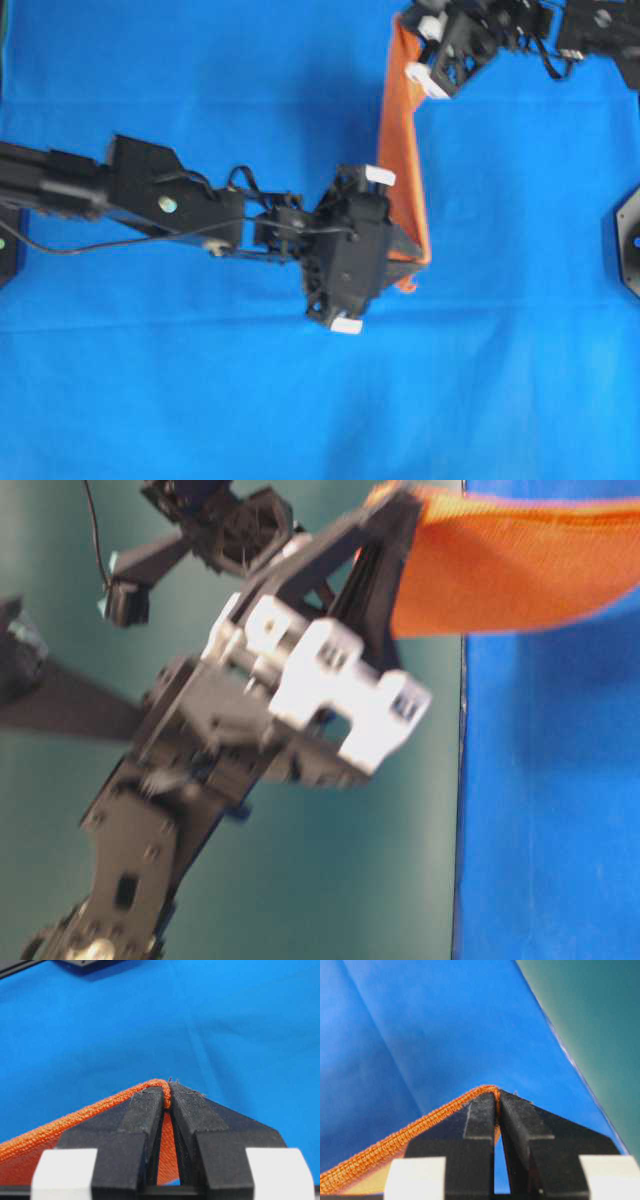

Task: Fold the orange towel.
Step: 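Swing the left gripper toward the right, folding the towel in half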

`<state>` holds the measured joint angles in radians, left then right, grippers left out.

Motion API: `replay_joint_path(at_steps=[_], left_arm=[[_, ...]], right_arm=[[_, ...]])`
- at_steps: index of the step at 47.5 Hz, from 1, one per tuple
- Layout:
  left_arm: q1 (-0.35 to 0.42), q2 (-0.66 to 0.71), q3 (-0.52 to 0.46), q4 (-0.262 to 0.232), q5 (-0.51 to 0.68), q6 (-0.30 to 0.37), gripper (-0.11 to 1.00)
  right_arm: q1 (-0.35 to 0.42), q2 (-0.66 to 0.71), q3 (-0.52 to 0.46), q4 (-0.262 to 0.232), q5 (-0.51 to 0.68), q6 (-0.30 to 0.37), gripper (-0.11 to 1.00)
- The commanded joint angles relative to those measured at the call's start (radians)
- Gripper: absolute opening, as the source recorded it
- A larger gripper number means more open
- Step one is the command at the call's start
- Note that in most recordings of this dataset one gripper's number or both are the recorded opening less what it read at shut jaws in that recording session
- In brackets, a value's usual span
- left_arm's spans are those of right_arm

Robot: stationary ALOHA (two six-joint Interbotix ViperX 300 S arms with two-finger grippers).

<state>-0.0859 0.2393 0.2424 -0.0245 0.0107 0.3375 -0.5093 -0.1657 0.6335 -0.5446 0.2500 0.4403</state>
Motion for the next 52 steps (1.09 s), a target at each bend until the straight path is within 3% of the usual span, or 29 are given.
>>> replay_joint_path(at_steps=[1, 12, 22, 42, 52], left_arm=[[-0.054, 0.021, -0.087, 0.002, -0.011, -0.002, 0.04], [-0.054, 0.117, -0.187, 0.002, -0.012, -0.025, 0.04], [-0.067, 0.114, -0.163, -0.002, -0.009, -0.026, 0.04], [-0.081, -0.028, 0.187, -0.02, -0.012, -0.032, 0.04], [-0.091, -0.049, 0.241, -0.02, -0.034, -0.049, 0.04]], right_arm=[[-0.035, -0.063, 0.02, -0.008, -0.003, -0.002, 0.03], [-0.035, -0.126, 0.094, -0.008, -0.002, 0.002, 0.03], [-0.029, -0.071, 0.081, -0.005, -0.021, 0.002, 0.03], [0.025, 0.144, -0.054, -0.003, -0.089, 0.009, 0.03], [0.048, 0.179, -0.08, -0.003, -0.091, 0.009, 0.03]])
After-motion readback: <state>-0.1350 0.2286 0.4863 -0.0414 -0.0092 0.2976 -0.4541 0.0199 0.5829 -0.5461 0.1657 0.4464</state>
